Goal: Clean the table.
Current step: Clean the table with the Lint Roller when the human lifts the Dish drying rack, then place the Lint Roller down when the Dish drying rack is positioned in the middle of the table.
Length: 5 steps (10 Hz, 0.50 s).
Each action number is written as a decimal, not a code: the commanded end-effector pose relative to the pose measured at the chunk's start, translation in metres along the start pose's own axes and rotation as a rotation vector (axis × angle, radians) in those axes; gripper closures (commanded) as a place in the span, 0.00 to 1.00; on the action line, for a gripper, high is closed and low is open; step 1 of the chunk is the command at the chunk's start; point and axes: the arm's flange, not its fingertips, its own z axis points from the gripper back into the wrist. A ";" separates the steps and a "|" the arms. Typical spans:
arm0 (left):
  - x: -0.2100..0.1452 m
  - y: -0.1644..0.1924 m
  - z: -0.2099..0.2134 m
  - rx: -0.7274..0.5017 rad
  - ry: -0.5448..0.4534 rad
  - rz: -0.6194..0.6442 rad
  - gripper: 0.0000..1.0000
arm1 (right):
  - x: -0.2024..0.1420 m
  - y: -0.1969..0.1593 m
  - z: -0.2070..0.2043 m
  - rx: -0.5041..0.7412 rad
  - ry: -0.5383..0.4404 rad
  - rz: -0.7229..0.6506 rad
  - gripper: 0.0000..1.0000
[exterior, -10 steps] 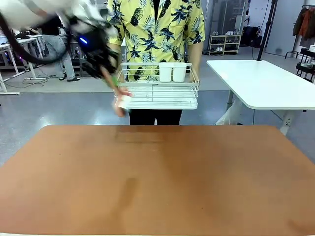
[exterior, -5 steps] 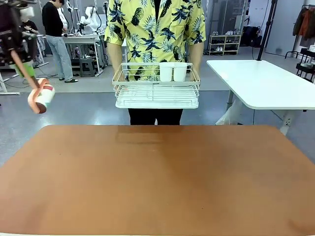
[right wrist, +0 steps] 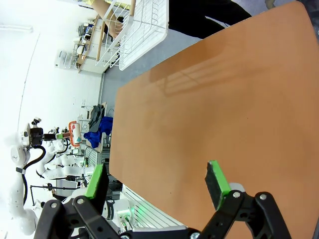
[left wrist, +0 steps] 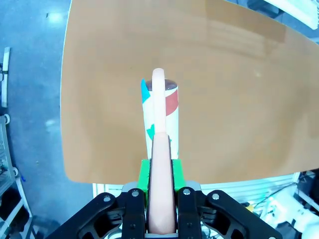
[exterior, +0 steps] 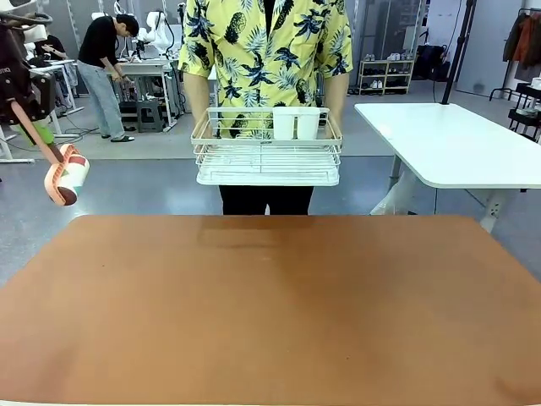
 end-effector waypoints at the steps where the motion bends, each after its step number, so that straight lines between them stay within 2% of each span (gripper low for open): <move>1: 0.002 -0.001 0.007 0.000 0.017 -0.003 0.79 | 0.001 0.002 0.000 0.017 -0.010 0.012 0.00; 5: 0.002 -0.001 0.007 0.000 0.017 -0.003 0.79 | 0.001 0.002 0.000 0.017 -0.010 0.012 0.00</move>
